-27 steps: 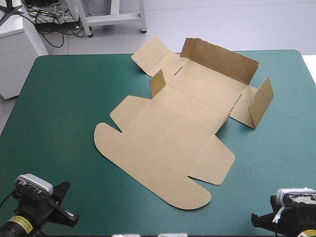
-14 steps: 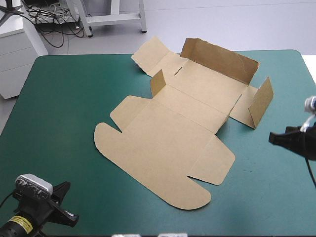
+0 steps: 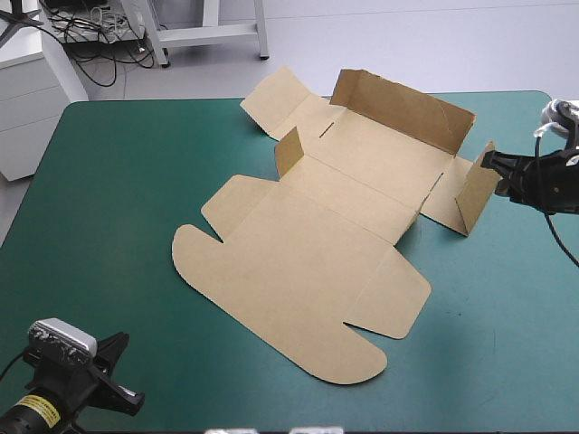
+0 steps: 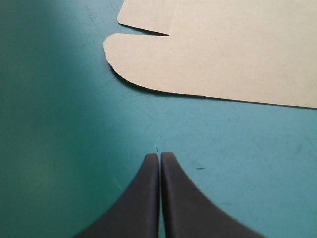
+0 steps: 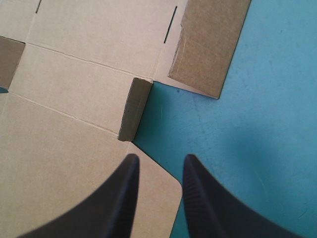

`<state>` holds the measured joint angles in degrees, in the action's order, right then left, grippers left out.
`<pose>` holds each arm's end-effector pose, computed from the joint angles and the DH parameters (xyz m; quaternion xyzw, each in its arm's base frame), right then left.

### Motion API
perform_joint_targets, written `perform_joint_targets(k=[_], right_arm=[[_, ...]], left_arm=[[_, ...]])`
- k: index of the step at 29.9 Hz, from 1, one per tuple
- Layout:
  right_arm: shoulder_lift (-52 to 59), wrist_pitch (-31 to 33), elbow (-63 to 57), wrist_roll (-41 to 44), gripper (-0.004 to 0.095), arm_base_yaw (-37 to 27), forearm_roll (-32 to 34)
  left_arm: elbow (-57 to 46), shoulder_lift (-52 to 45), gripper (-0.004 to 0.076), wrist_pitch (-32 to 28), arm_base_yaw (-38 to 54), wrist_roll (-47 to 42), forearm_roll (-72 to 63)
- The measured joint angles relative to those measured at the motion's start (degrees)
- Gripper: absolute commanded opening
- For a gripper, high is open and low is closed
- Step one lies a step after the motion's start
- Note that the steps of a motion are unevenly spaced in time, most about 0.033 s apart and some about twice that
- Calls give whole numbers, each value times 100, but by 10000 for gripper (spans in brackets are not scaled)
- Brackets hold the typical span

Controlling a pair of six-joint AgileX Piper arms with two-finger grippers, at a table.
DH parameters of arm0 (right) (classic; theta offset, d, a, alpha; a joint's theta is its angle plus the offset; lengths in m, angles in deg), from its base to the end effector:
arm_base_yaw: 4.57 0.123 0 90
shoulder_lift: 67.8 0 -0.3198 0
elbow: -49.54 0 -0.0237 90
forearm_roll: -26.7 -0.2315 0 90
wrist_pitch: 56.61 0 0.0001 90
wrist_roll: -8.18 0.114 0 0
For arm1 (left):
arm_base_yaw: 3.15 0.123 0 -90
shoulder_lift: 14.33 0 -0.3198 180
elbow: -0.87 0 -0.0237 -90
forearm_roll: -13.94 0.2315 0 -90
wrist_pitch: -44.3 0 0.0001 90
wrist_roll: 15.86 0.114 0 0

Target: Fold the box

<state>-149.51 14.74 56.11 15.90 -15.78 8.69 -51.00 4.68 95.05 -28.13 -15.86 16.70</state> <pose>0.2351 -0.0125 0.4317 0.1606 0.9320 0.1477 0.2894 0.0069 0.0015 0.2656 0.1929 0.8512 -0.0823 0.4811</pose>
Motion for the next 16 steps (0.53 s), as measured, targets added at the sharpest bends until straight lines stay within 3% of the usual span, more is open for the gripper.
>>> perform_joint_targets(k=[4,11,16], right_arm=[[-482,-5,0,38,593,0,-380],[-1327,-31,0,-236,593,24,-1640],[-1891,-74,0,-262,582,306,-1702]], left_arm=[[0,0,-10,0,0,0,0],[0,0,-10,0,0,0,0],[0,0,-10,0,0,0,0]])
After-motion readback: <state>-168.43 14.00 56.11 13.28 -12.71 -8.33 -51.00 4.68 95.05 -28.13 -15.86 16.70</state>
